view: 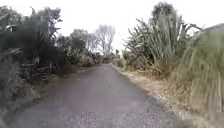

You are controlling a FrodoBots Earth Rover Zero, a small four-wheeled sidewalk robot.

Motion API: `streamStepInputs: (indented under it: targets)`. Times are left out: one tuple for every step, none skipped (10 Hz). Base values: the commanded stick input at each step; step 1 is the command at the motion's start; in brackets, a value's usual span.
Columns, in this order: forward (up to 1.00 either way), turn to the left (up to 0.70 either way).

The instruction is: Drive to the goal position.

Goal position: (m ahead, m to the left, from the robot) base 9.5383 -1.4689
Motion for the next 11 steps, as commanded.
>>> streamStepInputs:
  targets:
    - [1.00,0.00]
    - [1.00,0.00]
    - [1.00,0.00]
    - [1.00,0.00]
    - [1.00,0.00]
    - [1.00,0.00]
    - [1.00,0.40]
    - [1.00,0.40]
    - [1.00,0.00]
    - [1.00,0.00]
    - [1.00,0.00]
